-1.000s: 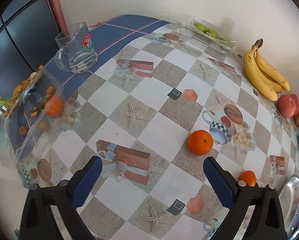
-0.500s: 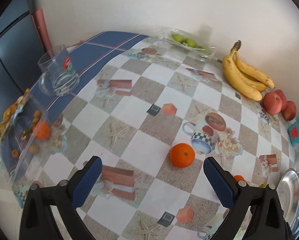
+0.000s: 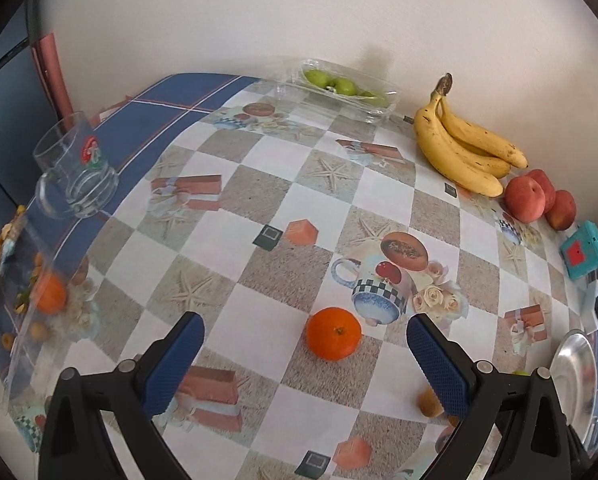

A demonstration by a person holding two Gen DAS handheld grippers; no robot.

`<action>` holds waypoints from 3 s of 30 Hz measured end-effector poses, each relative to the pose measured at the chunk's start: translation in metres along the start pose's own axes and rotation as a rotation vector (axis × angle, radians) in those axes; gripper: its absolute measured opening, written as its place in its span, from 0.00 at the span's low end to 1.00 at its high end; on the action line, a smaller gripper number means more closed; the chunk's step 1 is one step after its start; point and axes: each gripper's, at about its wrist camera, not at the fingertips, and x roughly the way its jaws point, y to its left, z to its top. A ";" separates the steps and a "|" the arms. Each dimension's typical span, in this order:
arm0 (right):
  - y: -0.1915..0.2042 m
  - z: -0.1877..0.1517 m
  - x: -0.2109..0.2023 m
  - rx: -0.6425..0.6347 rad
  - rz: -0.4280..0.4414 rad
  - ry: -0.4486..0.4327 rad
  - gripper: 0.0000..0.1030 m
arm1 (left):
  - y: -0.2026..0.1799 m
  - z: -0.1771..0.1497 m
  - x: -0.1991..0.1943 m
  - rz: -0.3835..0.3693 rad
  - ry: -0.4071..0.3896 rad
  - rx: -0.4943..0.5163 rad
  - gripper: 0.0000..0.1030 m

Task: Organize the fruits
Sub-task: 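Close the left tool on the lone orange while the right tool approaches the green pear, then close the right tool on the green pear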

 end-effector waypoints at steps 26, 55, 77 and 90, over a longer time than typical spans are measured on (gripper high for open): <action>-0.023 0.016 -0.008 0.002 -0.051 -0.062 0.62 | -0.002 -0.005 0.033 -0.047 0.066 -0.023 0.80; -0.015 0.004 0.031 -0.229 -0.299 0.007 0.44 | -0.004 -0.009 0.049 -0.082 0.137 -0.021 0.40; -0.034 0.019 -0.005 0.005 -0.021 -0.035 0.40 | -0.009 0.002 0.016 -0.112 0.130 -0.079 0.39; -0.042 0.017 -0.002 -0.009 -0.031 0.005 0.34 | -0.022 -0.008 0.022 -0.091 0.175 -0.055 0.39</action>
